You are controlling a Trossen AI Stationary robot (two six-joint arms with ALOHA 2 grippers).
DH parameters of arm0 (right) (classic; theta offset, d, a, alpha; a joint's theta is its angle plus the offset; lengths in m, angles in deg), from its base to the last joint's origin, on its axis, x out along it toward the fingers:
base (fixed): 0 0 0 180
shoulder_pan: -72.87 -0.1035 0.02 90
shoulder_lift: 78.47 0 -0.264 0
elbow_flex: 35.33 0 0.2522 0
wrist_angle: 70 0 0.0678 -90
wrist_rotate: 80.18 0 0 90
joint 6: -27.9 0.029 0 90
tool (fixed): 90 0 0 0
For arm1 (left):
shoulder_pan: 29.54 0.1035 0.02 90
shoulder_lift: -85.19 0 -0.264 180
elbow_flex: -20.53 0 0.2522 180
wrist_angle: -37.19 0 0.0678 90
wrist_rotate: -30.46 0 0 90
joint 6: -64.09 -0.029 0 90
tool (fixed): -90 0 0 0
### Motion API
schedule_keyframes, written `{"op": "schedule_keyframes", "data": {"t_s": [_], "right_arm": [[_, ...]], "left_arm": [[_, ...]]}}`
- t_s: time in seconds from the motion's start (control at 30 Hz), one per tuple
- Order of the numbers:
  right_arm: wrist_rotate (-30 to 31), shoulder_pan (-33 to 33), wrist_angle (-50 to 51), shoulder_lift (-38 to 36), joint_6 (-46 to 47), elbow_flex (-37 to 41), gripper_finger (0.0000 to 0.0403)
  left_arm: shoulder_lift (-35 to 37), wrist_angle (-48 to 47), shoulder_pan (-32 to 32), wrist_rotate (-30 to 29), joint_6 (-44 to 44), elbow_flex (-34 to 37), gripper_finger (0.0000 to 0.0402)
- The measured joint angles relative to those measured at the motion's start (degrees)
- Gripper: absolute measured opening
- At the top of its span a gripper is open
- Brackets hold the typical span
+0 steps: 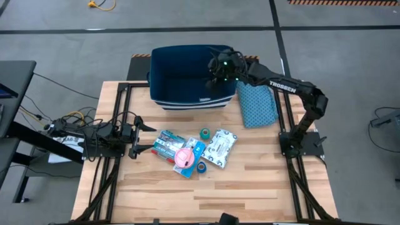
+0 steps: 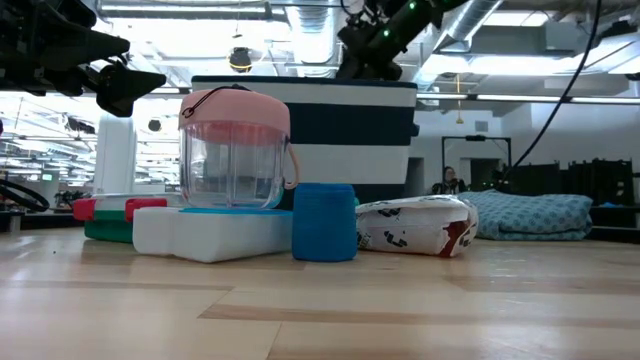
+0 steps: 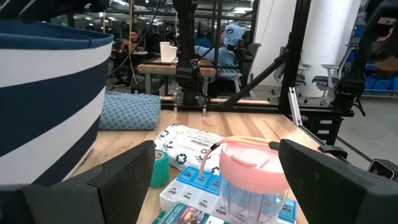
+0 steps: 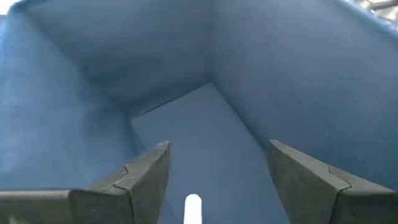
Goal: Pack medical supplies into shirt
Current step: Put the green tape into the blue patterned shirt
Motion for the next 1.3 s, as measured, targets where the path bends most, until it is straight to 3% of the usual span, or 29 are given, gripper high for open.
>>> {"op": "schedule_keyframes", "data": {"t_s": [0.23, 0.33, 0.43, 0.57, 0.7, 0.9, 1.2, 1.3], "right_arm": [[-0.26, -3.83, 19.73, -0.07, -6.61, -13.27, 0.026], [-3.19, -6.52, 31.22, -0.13, -9.49, -18.04, 0.026], [-7.75, -9.38, 40.79, -0.13, -10.08, -19.88, 0.026], [-9.06, -13.54, 48.67, 0.09, -5.91, -19.78, 0.026], [-9.02, -18.4, 46.7, 0.46, -1.42, -17.46, 0.026], [-8.98, -23.51, 34.54, 0.39, 2.54, -10.24, 0.026], [-7.07, -25.56, 22.83, 0.44, 2.94, 1.4, 0.026], [-3.89, -25.88, 20.32, 0.44, 3.79, 3.44, 0.026]], "left_arm": [[-0.02, -0.01, -0.01, 0.0, 0.0, -0.01, 0.0334], [-0.01, 0.0, -0.02, 0.0, 0.0, 0.0, 0.0334], [-0.01, 0.0, -0.01, 0.0, 0.0, 0.0, 0.0334], [-0.02, 0.0, -0.01, 0.0, 0.0, -0.01, 0.0334], [-0.02, 0.0, -0.02, 0.0, 0.02, -0.02, 0.0334], [0.0, 0.0, -0.01, 0.0, 0.02, -0.01, 0.0334], [-0.02, -0.01, -0.02, 0.0, 0.42, -0.02, 0.0334], [-0.01, -0.01, 0.0, 0.02, 0.61, -0.02, 0.0334]]}}
